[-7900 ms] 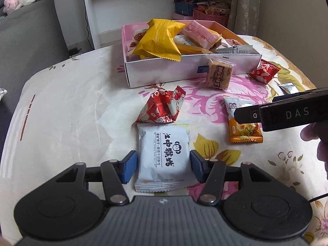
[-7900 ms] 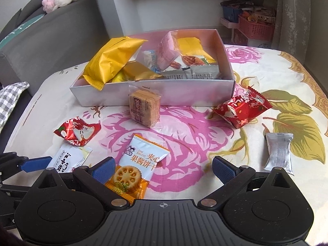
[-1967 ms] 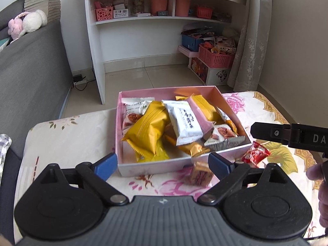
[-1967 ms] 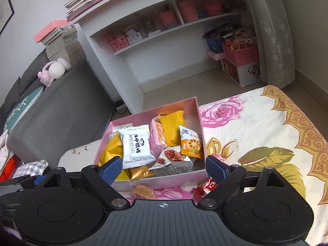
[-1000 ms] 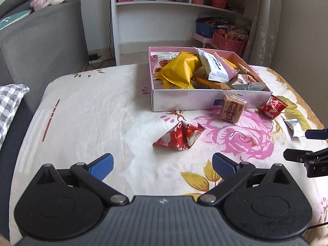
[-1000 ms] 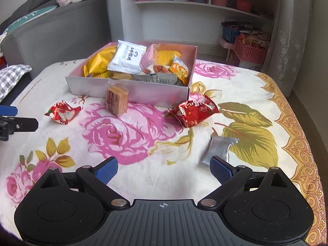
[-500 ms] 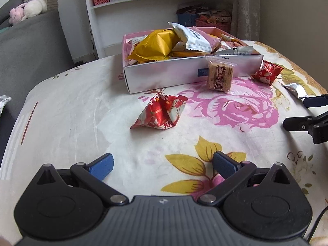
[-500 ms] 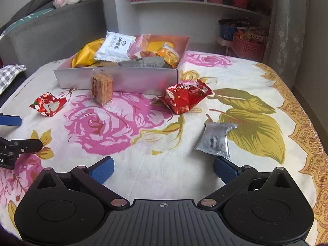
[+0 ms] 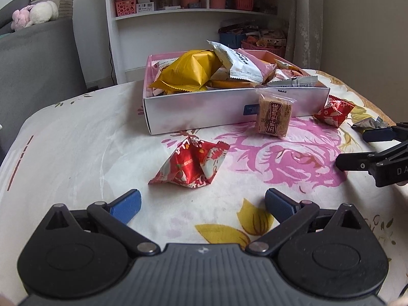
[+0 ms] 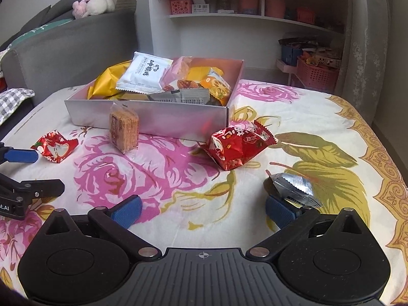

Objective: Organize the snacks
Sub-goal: 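Move both tools toward the red-wrapped candies lying on the bed, then grasp a red-wrapped candy with the left tool while the right grasps another red candy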

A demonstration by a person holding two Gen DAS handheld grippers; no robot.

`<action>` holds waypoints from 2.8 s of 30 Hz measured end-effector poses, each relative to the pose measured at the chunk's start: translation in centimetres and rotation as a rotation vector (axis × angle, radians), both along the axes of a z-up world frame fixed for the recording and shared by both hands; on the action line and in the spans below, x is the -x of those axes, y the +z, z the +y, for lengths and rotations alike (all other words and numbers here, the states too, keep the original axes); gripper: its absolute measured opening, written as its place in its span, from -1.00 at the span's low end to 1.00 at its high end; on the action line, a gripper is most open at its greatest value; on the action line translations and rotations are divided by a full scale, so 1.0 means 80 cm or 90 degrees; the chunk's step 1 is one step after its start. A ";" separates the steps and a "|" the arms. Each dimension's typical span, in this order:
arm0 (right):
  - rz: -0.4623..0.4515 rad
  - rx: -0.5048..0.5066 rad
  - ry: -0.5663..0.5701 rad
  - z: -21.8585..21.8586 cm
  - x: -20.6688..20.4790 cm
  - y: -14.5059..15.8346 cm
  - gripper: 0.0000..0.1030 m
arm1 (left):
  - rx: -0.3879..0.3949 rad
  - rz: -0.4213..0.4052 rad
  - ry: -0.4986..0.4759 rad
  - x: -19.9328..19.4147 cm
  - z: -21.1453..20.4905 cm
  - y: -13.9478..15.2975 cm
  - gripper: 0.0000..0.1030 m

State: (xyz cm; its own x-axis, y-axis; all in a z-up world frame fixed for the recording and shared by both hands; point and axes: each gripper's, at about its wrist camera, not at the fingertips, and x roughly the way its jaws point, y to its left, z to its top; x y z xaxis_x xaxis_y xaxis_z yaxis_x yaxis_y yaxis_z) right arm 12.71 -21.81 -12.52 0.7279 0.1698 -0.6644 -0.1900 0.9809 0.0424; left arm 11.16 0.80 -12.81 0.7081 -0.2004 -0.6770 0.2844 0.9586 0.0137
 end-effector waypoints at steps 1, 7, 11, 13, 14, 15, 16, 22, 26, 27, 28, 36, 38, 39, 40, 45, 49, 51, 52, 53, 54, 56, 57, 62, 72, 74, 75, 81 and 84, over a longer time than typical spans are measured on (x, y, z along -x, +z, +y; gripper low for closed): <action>-0.002 0.000 -0.005 0.000 -0.003 0.000 1.00 | 0.000 0.000 -0.001 -0.002 -0.001 0.000 1.00; 0.002 0.000 -0.038 -0.005 -0.021 0.001 1.00 | 0.004 0.004 -0.006 -0.010 -0.004 0.004 0.79; 0.008 0.001 -0.053 -0.007 -0.032 0.002 1.00 | 0.002 0.001 -0.007 -0.012 -0.006 0.007 0.53; 0.010 0.001 -0.061 -0.006 -0.036 0.003 1.00 | 0.000 0.000 -0.006 -0.013 -0.006 0.009 0.42; 0.010 0.001 -0.064 -0.006 -0.038 0.003 1.00 | 0.000 0.000 -0.005 -0.013 -0.006 0.010 0.35; 0.011 0.001 -0.066 -0.006 -0.039 0.003 1.00 | 0.001 0.001 -0.004 -0.013 -0.005 0.011 0.32; 0.012 0.002 -0.068 -0.005 -0.040 0.003 0.99 | 0.002 0.001 -0.003 -0.014 -0.005 0.011 0.27; 0.001 0.002 -0.078 -0.004 -0.049 0.011 0.94 | 0.007 0.004 0.004 -0.018 -0.002 0.013 0.13; -0.008 -0.009 -0.088 -0.005 -0.053 0.018 0.83 | 0.008 0.004 0.005 -0.022 -0.002 0.014 0.15; -0.009 -0.010 -0.090 -0.005 -0.054 0.019 0.81 | 0.009 0.004 0.007 -0.023 -0.002 0.014 0.17; -0.010 -0.012 -0.092 -0.006 -0.055 0.020 0.77 | 0.010 0.004 0.008 -0.024 -0.002 0.014 0.22; -0.007 -0.010 -0.097 -0.007 -0.056 0.021 0.52 | 0.017 0.006 0.010 -0.030 -0.003 0.015 0.32; -0.004 -0.010 -0.098 -0.008 -0.057 0.020 0.45 | 0.019 0.008 0.008 -0.031 -0.004 0.015 0.32; -0.004 -0.009 -0.099 -0.008 -0.057 0.020 0.42 | 0.019 0.008 0.008 -0.031 -0.004 0.015 0.32; -0.004 -0.010 -0.100 -0.008 -0.056 0.020 0.36 | 0.020 0.008 0.007 -0.032 -0.005 0.015 0.28; -0.006 -0.020 -0.100 -0.011 -0.055 0.024 0.12 | 0.020 0.010 0.002 -0.032 -0.007 0.017 -0.05; -0.011 -0.031 -0.096 -0.013 -0.053 0.030 -0.07 | 0.024 0.013 0.003 -0.032 -0.005 0.021 -0.44; -0.010 -0.037 -0.094 -0.015 -0.052 0.033 -0.10 | 0.029 0.013 0.004 -0.032 -0.003 0.023 -0.48; -0.009 -0.040 -0.092 -0.015 -0.051 0.033 -0.23 | 0.031 0.013 0.004 -0.032 -0.003 0.024 -0.48; -0.007 -0.040 -0.093 -0.015 -0.050 0.034 -0.25 | 0.033 0.015 0.004 -0.032 -0.003 0.024 -0.48; -0.006 -0.039 -0.094 -0.016 -0.049 0.034 -0.25 | 0.034 0.016 0.002 -0.033 -0.003 0.024 -0.48; -0.005 -0.039 -0.094 -0.017 -0.047 0.034 -0.25 | 0.038 0.014 -0.003 -0.033 -0.004 0.024 -0.26; -0.003 -0.040 -0.094 -0.018 -0.047 0.034 -0.25 | 0.037 0.015 -0.004 -0.033 -0.005 0.024 -0.11; 0.004 -0.054 -0.091 -0.021 -0.049 0.032 -0.16 | 0.019 0.002 -0.021 -0.041 -0.014 0.020 0.42; 0.007 -0.057 -0.096 -0.019 -0.056 0.026 0.22 | 0.031 0.009 -0.029 -0.059 -0.027 0.011 0.06; 0.004 -0.050 -0.098 -0.018 -0.057 0.027 0.09 | 0.020 0.004 -0.037 -0.056 -0.030 0.011 -0.22; 0.003 -0.047 -0.099 -0.018 -0.057 0.026 -0.03 | 0.019 0.005 -0.040 -0.055 -0.031 0.012 -0.29; 0.003 -0.049 -0.100 -0.021 -0.057 0.030 -0.25 | 0.023 0.011 -0.034 -0.049 -0.028 0.019 -0.48; 0.001 -0.053 -0.098 -0.024 -0.053 0.034 -0.25 | 0.032 0.025 -0.033 -0.048 -0.025 0.024 -0.48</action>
